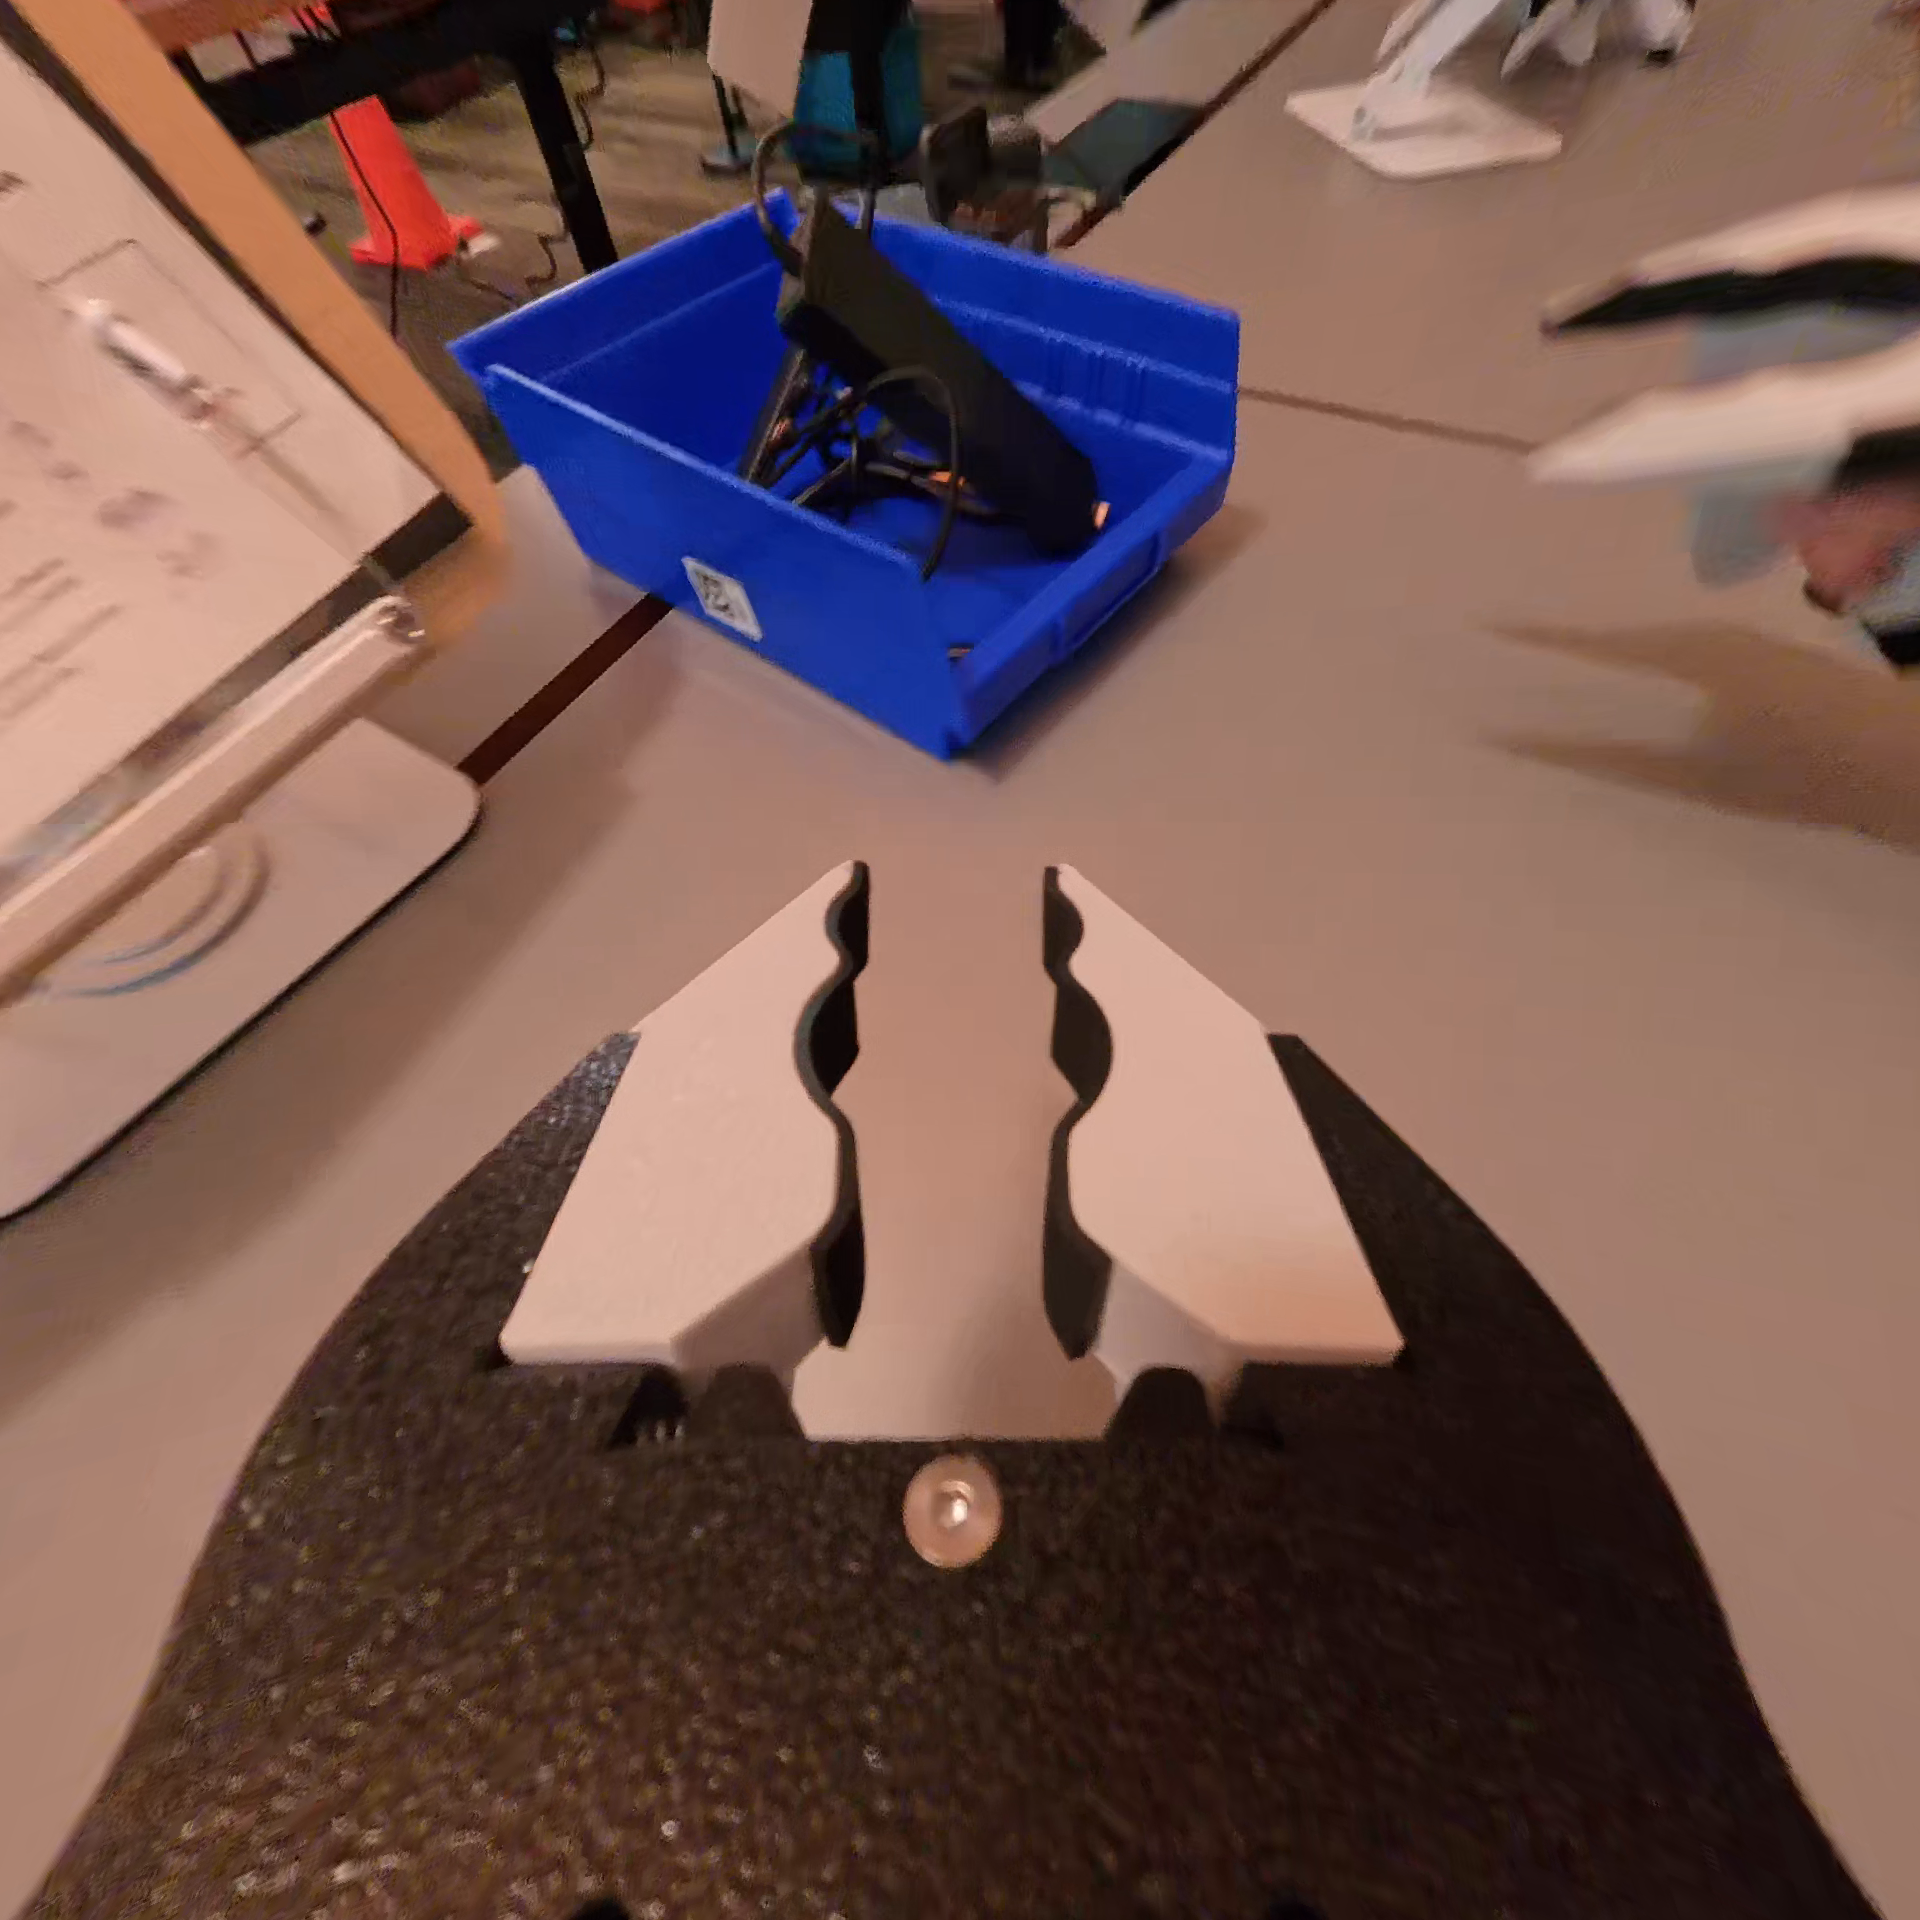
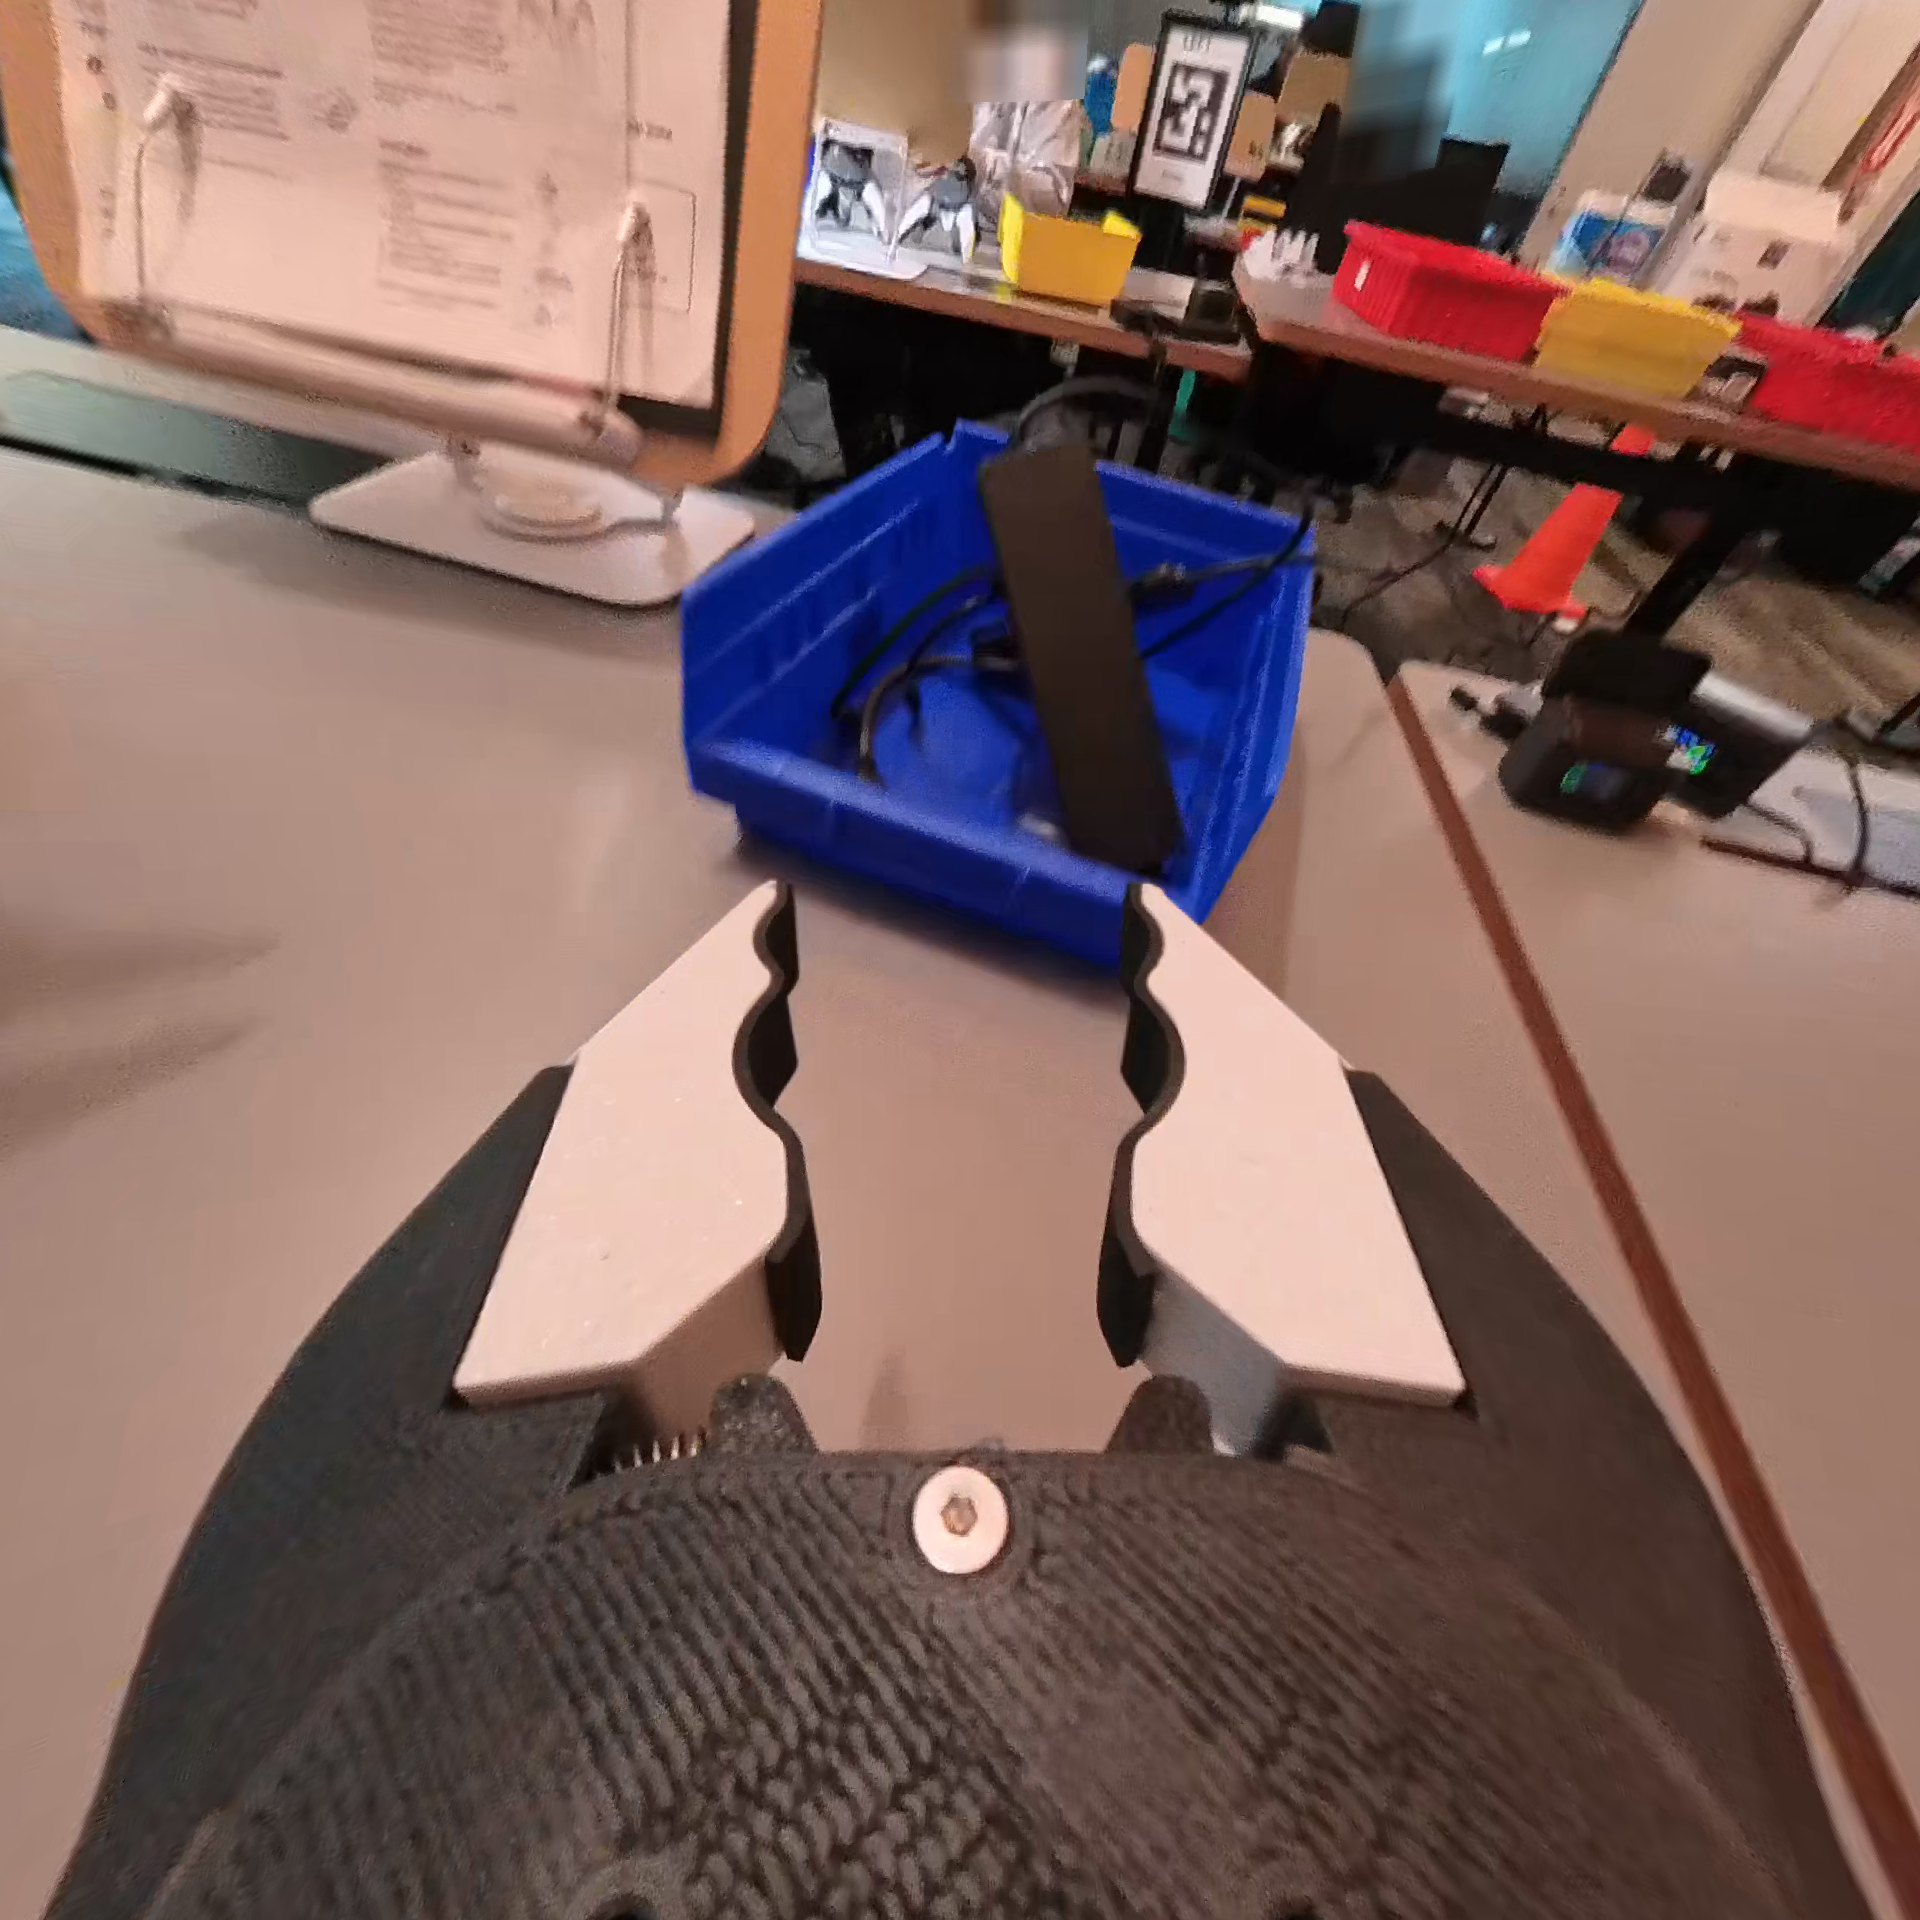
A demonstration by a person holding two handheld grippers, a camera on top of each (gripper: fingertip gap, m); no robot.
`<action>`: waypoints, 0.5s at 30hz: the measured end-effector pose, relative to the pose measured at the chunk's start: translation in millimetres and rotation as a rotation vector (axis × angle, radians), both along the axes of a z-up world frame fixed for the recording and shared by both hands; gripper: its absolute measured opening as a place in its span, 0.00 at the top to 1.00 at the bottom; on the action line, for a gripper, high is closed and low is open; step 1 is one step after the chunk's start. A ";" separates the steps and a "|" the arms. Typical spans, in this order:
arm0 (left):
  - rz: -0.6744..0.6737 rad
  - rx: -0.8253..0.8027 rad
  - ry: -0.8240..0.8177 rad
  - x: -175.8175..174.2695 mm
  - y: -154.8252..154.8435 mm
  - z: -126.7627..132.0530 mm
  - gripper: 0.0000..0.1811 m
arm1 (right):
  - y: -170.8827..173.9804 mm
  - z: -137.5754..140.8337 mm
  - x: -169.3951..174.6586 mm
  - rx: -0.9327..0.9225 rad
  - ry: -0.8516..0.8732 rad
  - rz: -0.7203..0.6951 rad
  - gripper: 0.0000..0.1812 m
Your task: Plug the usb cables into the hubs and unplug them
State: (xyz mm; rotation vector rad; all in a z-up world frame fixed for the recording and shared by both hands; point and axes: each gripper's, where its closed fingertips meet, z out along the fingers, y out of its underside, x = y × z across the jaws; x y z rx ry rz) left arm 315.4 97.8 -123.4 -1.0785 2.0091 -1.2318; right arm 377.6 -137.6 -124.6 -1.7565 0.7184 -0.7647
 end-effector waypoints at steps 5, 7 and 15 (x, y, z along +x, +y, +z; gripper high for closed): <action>0.224 -0.122 -0.053 77.7 -42.5 -13.0 0.66 | -27.8 -11.5 -22.2 -0.048 -0.017 -0.107 0.58; 0.315 -0.118 -0.057 112.9 -53.4 -16.6 0.60 | -35.8 -6.6 -21.0 -0.025 -0.006 -0.161 0.51; 0.463 0.031 -0.022 175.1 -52.7 -75.9 0.93 | -24.2 3.5 -27.4 0.062 -0.025 -0.145 0.41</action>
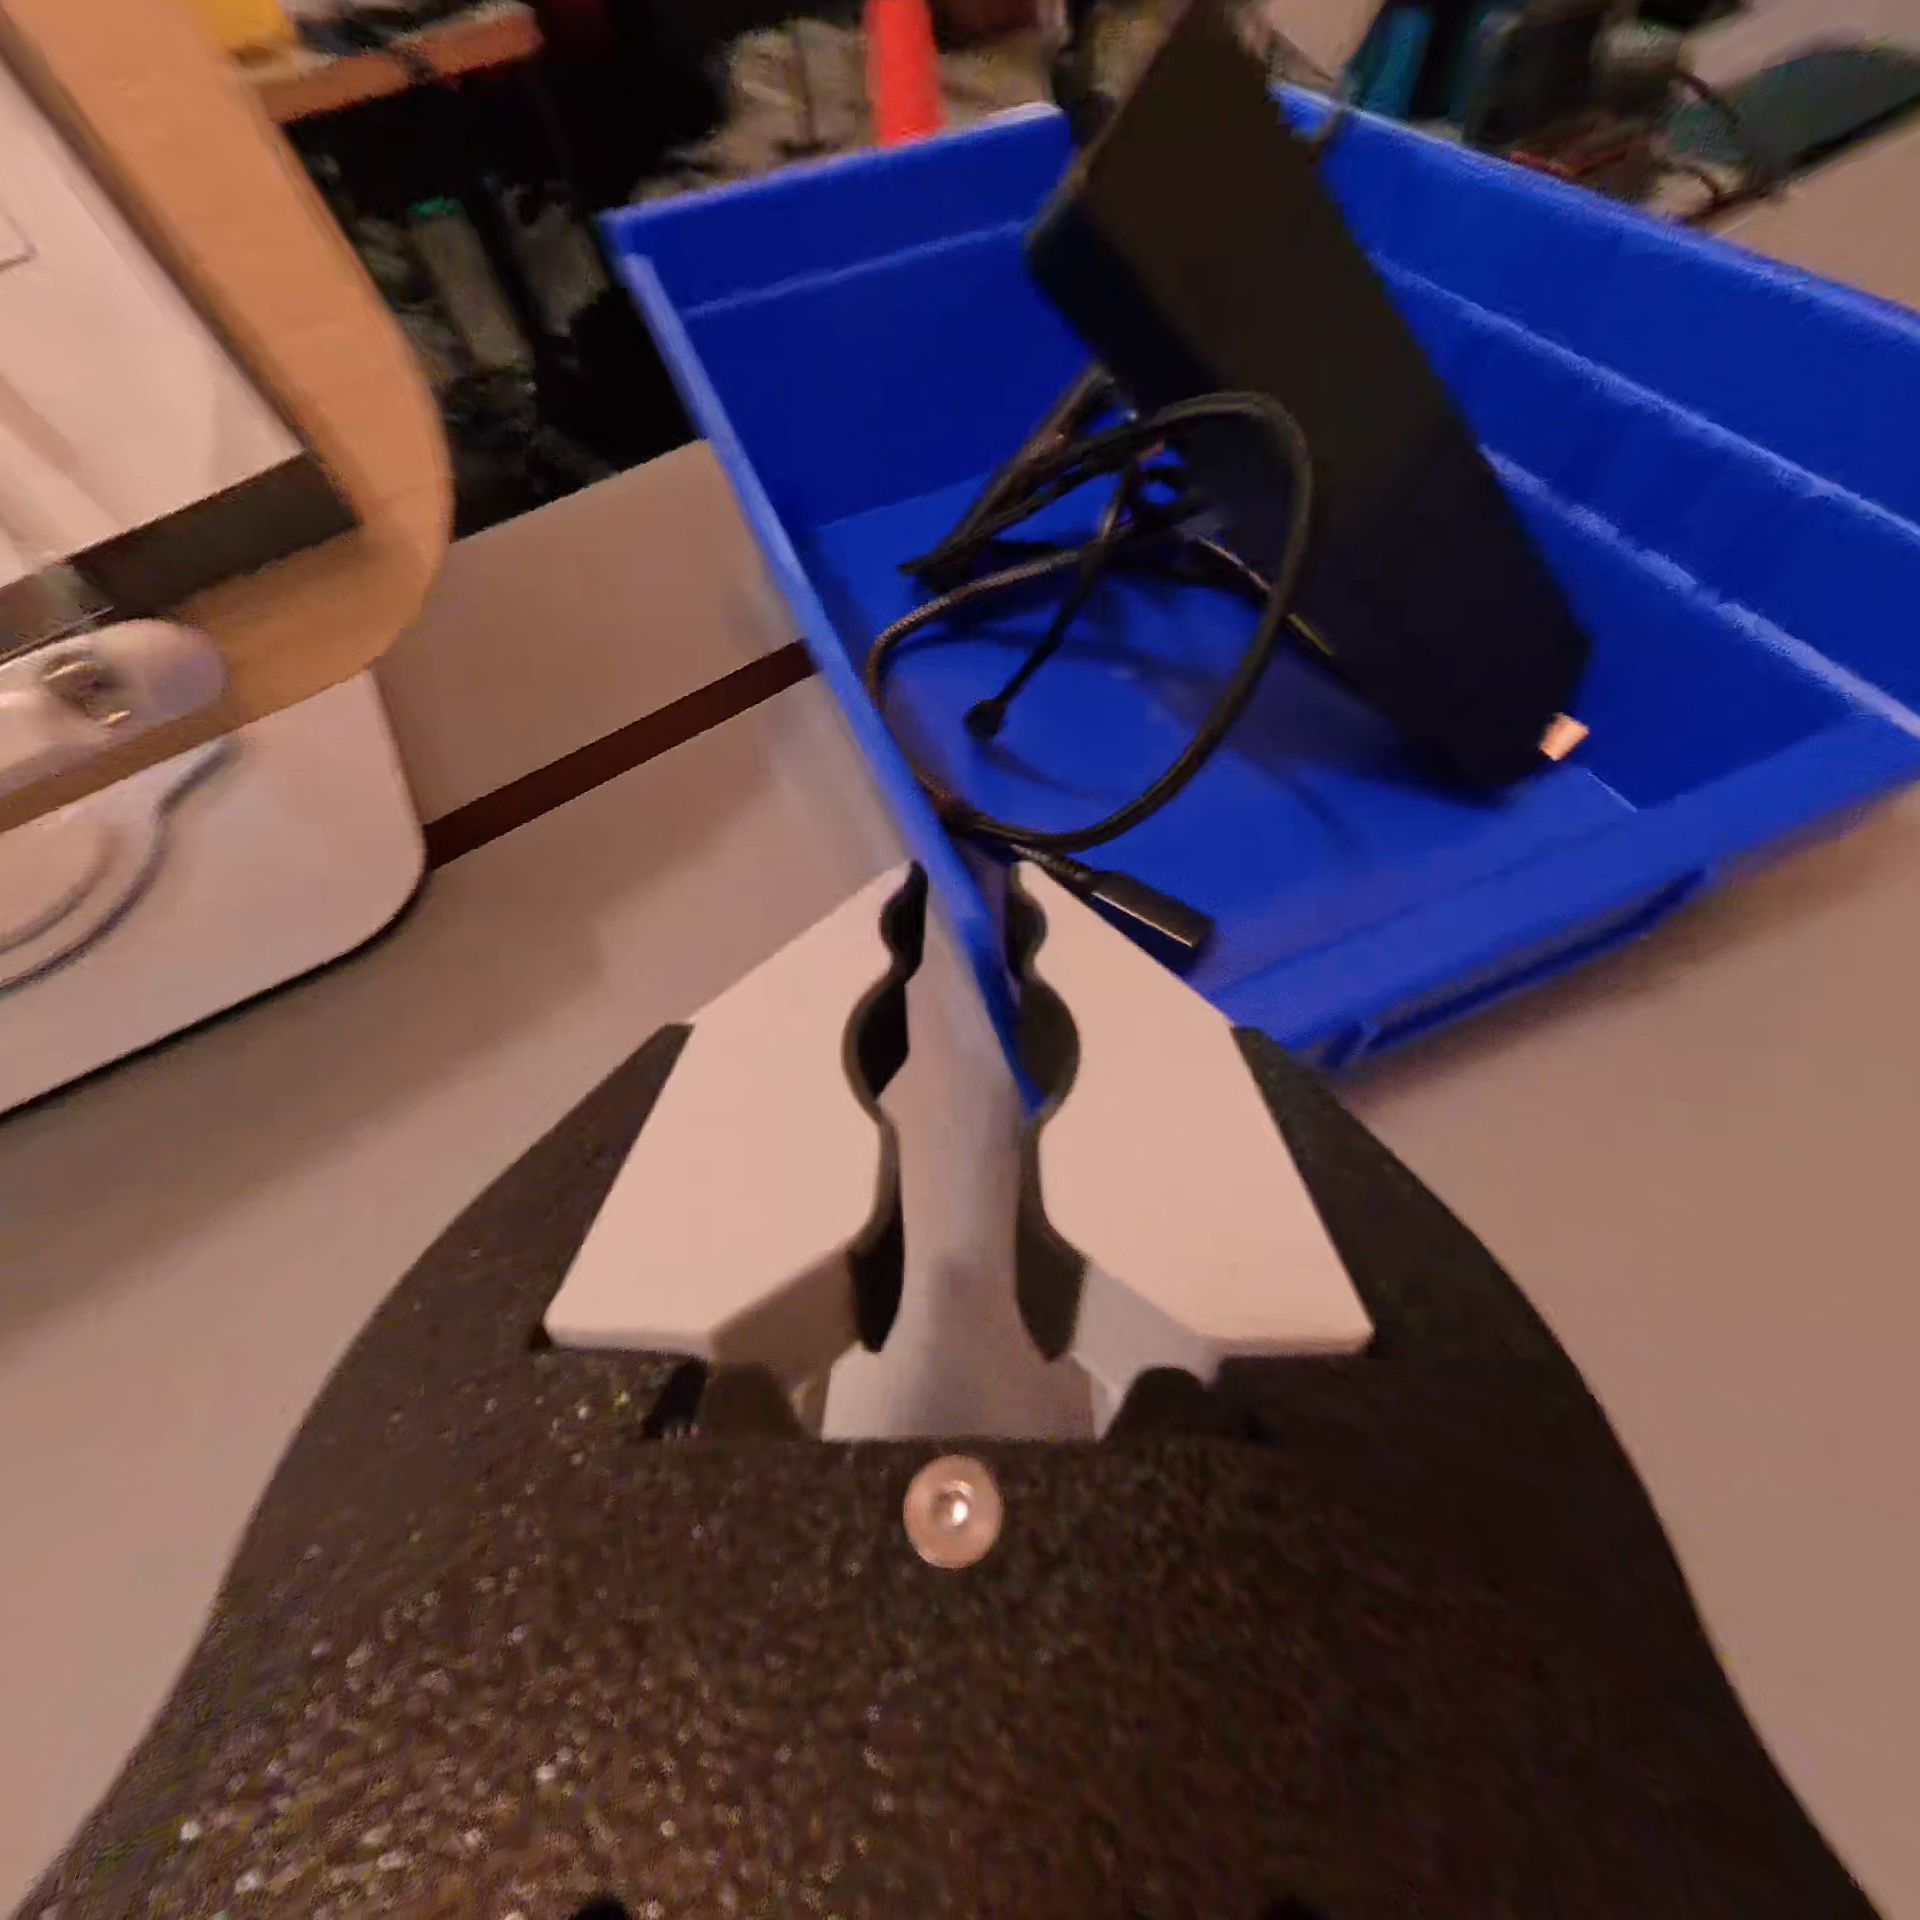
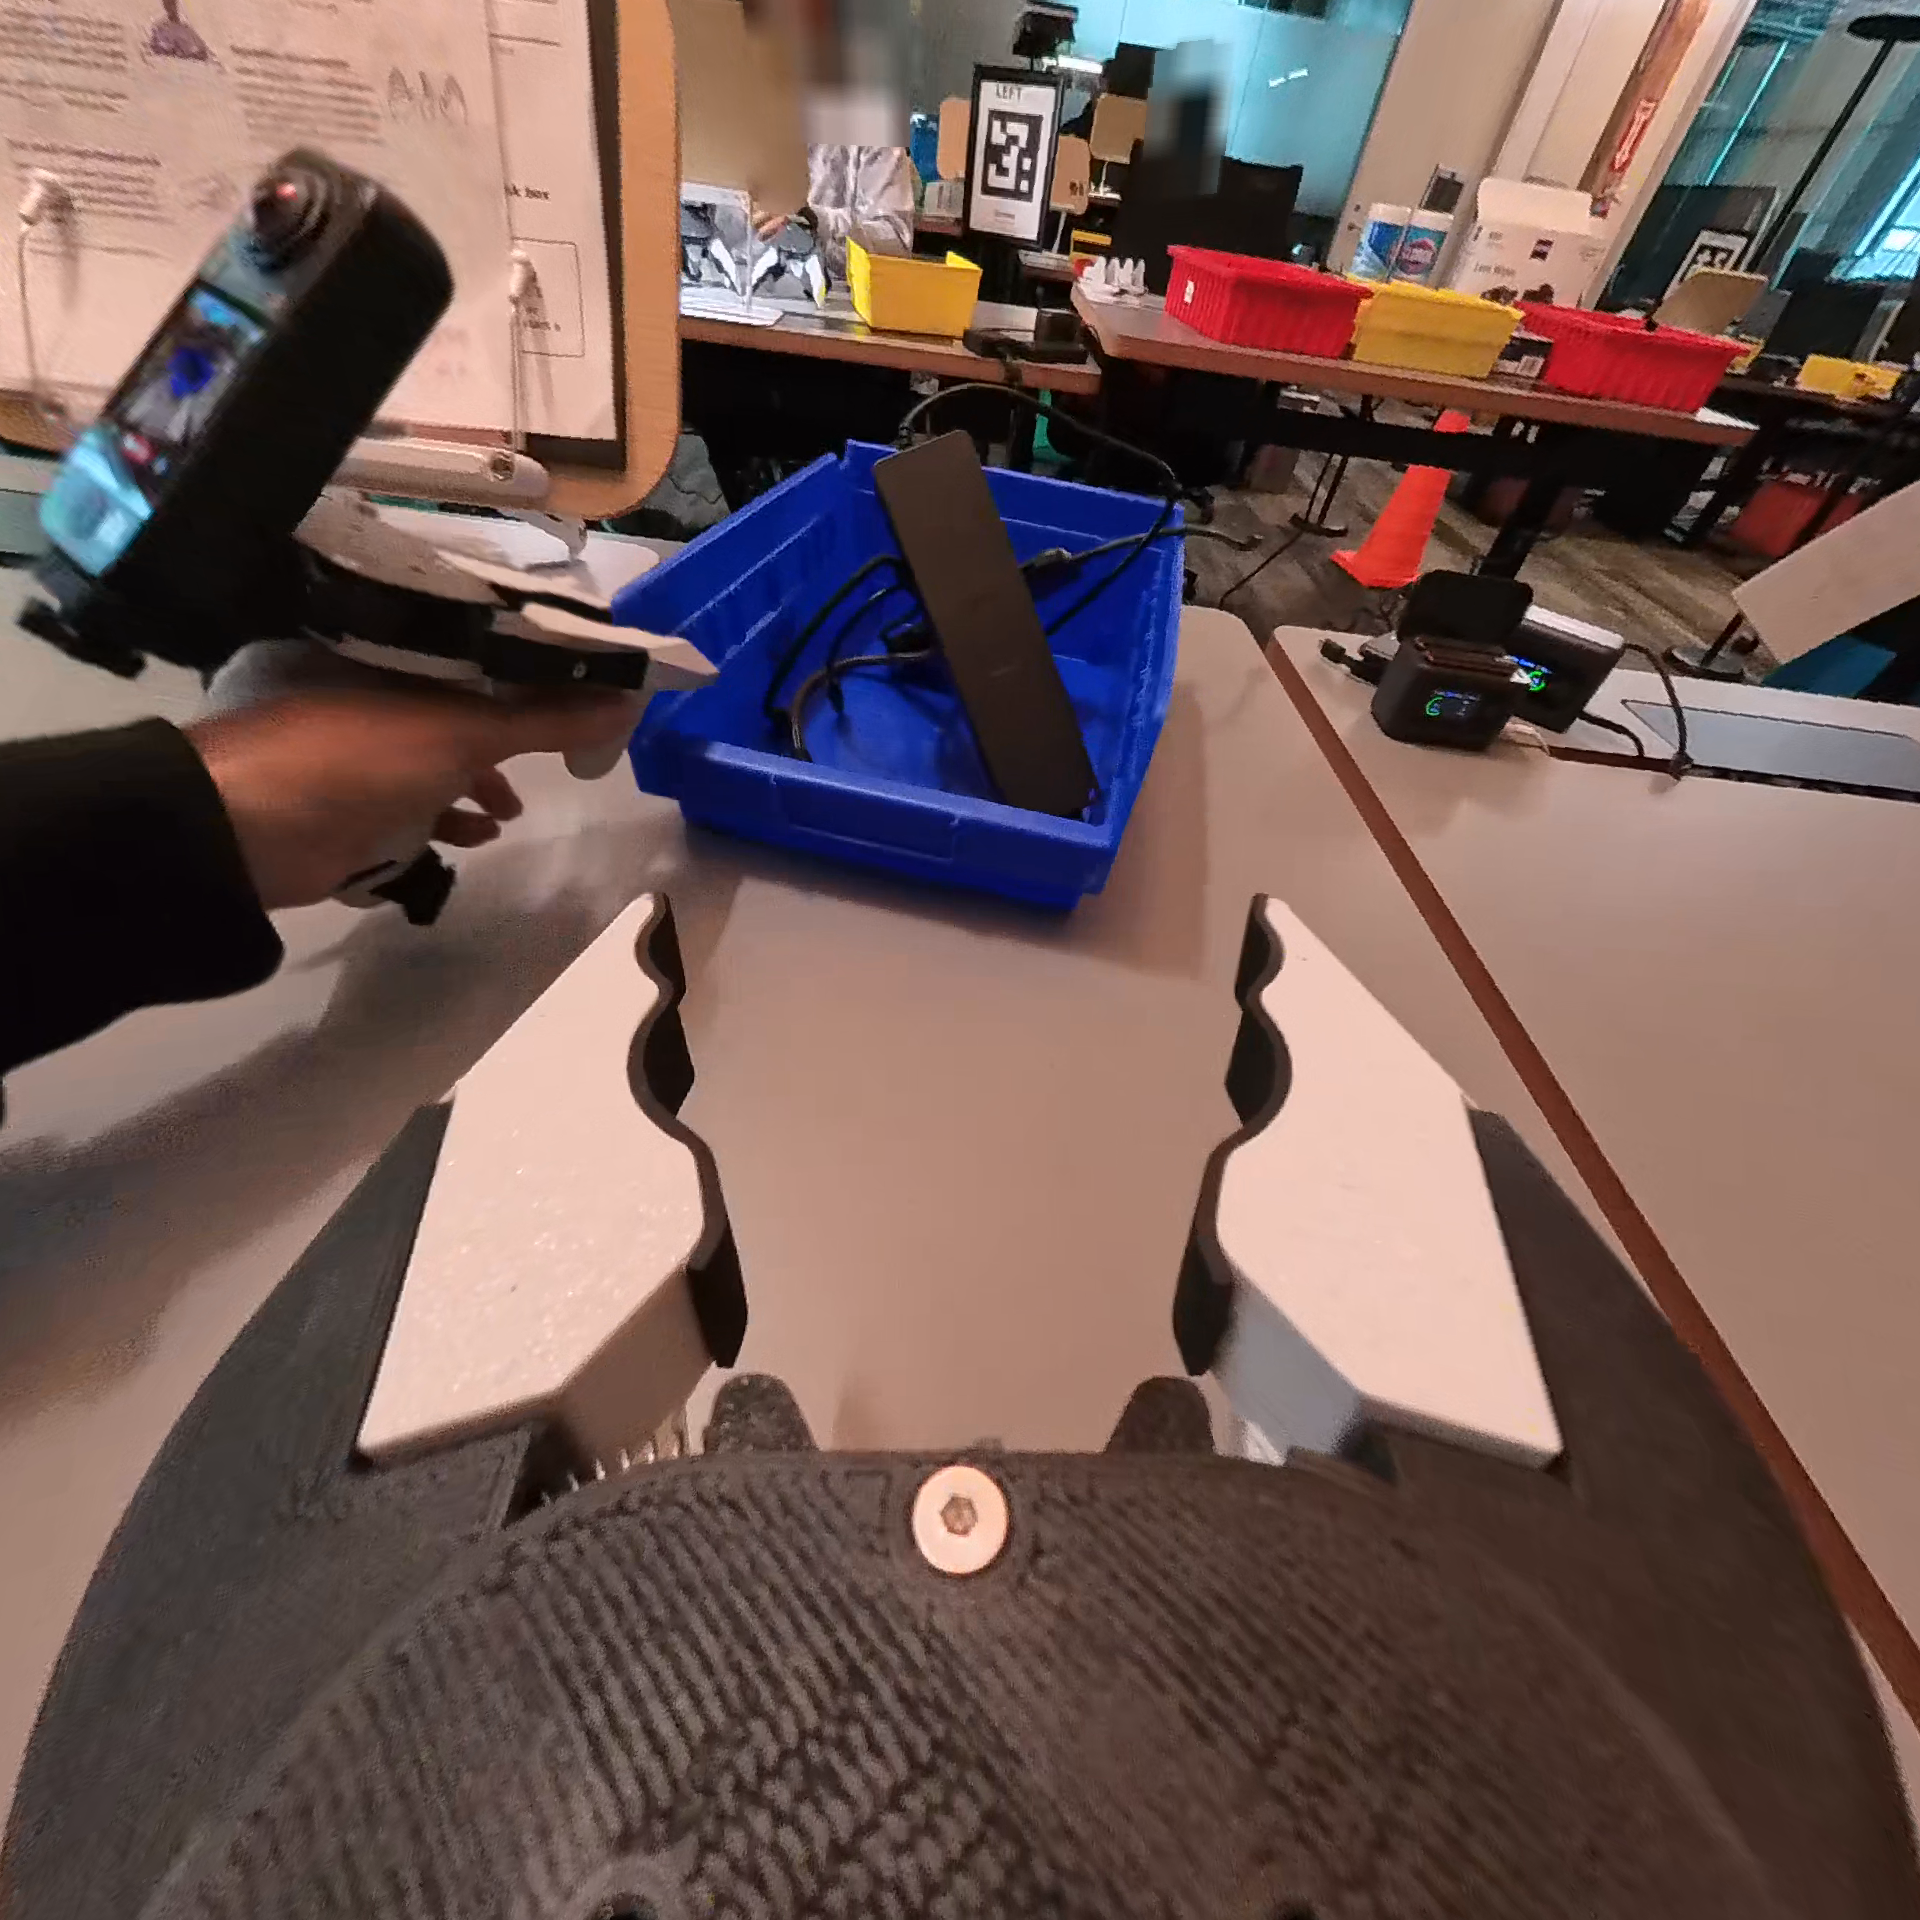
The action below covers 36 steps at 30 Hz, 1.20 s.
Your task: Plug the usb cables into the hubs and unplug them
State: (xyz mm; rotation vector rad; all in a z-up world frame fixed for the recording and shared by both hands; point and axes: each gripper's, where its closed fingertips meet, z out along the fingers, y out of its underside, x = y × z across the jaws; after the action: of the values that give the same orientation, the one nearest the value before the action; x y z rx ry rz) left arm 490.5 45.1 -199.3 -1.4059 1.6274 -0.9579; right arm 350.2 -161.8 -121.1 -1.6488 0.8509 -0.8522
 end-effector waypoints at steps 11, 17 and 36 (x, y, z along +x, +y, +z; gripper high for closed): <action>0.053 -0.066 -0.024 -156.1 93.7 3.7 1.00 | 90.3 28.2 -58.9 0.021 -0.043 0.245 0.46; 0.039 -0.076 -0.019 -278.2 133.9 3.9 1.00 | 236.3 102.6 -103.8 0.088 -0.028 0.536 0.49; 0.204 -0.202 -0.089 -402.1 258.7 3.6 1.00 | 664.9 -88.4 -191.2 -0.197 0.816 0.692 0.44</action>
State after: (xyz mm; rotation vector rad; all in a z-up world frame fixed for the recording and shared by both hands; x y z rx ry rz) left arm 88.3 303.7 -195.6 -1.6064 1.3224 -1.0701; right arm 159.0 503.1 -209.5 -2.3000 0.6364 0.2609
